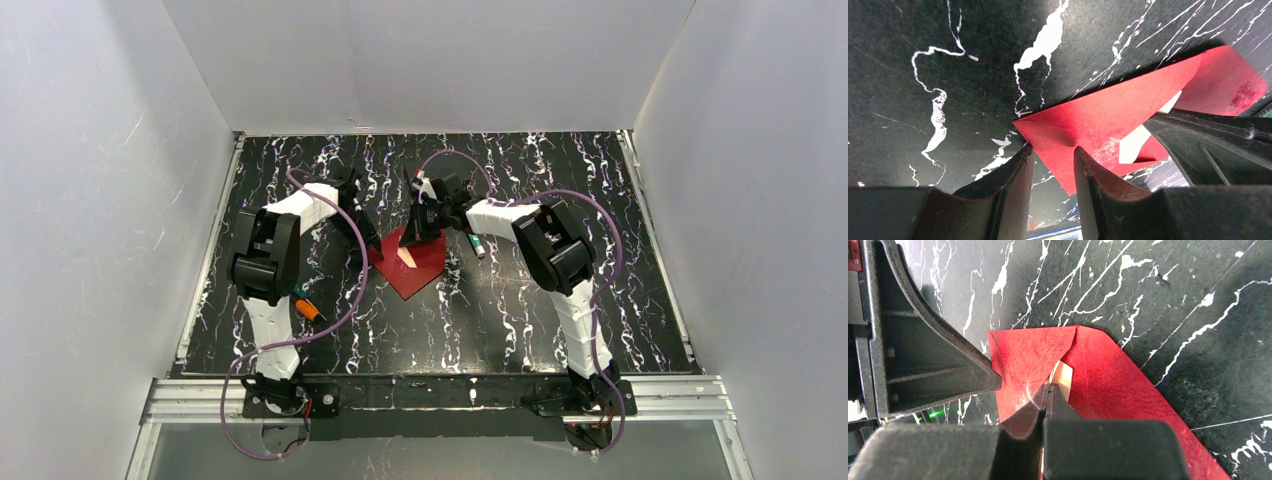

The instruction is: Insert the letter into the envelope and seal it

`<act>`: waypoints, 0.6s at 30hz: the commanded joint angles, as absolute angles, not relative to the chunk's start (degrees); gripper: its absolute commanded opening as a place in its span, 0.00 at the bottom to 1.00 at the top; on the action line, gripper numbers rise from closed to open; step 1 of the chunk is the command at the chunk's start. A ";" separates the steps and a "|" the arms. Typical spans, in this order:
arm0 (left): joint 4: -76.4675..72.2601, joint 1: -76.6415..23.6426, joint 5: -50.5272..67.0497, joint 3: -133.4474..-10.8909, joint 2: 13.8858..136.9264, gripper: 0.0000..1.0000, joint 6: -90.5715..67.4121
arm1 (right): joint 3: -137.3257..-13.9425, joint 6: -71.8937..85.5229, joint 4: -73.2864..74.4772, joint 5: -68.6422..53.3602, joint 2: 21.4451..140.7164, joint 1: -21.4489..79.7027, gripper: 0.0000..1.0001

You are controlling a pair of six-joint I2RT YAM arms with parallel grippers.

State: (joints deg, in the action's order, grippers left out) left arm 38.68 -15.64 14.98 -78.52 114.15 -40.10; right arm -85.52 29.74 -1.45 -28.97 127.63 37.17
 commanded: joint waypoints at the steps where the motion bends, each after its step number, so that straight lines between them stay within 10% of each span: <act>1: 35.15 -15.17 13.10 -80.17 116.14 0.33 -37.80 | -87.79 27.59 3.50 -32.08 129.12 38.06 0.01; 18: 35.48 -14.89 15.46 -80.85 118.51 0.33 -36.00 | -91.76 29.28 8.32 -34.11 132.23 37.87 0.01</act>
State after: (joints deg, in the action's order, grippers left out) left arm 39.03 -15.03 16.14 -81.12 116.07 -37.12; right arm -92.58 27.53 10.35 -29.93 129.88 36.69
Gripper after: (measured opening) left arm 0.330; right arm 0.028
